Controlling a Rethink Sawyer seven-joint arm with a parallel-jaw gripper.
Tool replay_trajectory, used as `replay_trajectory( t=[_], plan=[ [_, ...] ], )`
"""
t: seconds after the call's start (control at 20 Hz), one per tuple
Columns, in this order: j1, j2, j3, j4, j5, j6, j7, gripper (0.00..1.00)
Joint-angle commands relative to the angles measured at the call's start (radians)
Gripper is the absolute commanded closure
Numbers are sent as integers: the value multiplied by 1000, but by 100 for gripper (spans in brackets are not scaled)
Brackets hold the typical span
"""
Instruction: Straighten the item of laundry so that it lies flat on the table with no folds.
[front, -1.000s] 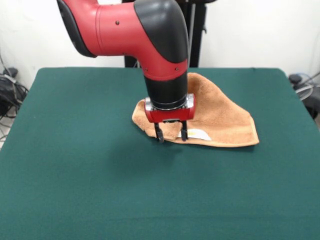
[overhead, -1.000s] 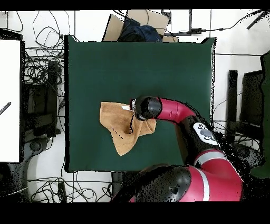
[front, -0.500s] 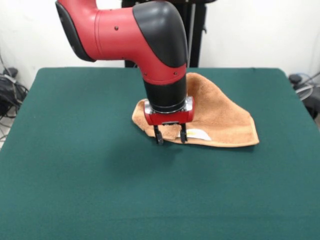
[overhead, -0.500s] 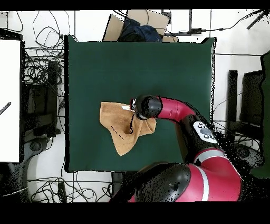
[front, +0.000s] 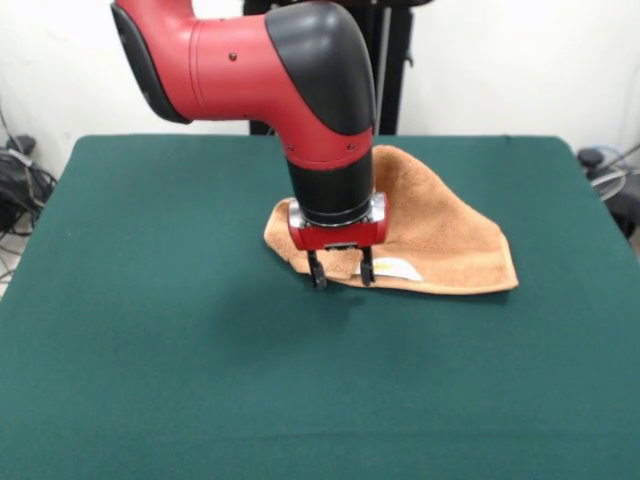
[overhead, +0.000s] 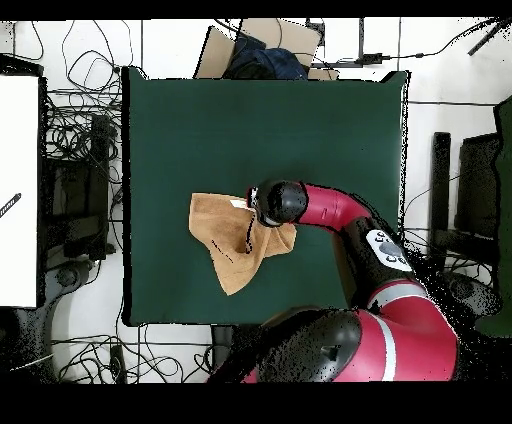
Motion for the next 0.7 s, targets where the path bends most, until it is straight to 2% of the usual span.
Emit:
replay_trajectory(
  t=[0.05, 0.15, 0.2, 0.4, 0.7],
  plan=[
    [3, 1, 54, -23, -44, 68, -29, 0],
    [2, -14, 44, 4, -46, 25, 0, 0],
    [-5, -30, 44, 30, -69, -46, 8, 0],
    [-21, -98, 29, 127, -67, -62, 38, 0],
    [-21, -66, 35, 83, -52, -29, 30, 0]
  ],
)
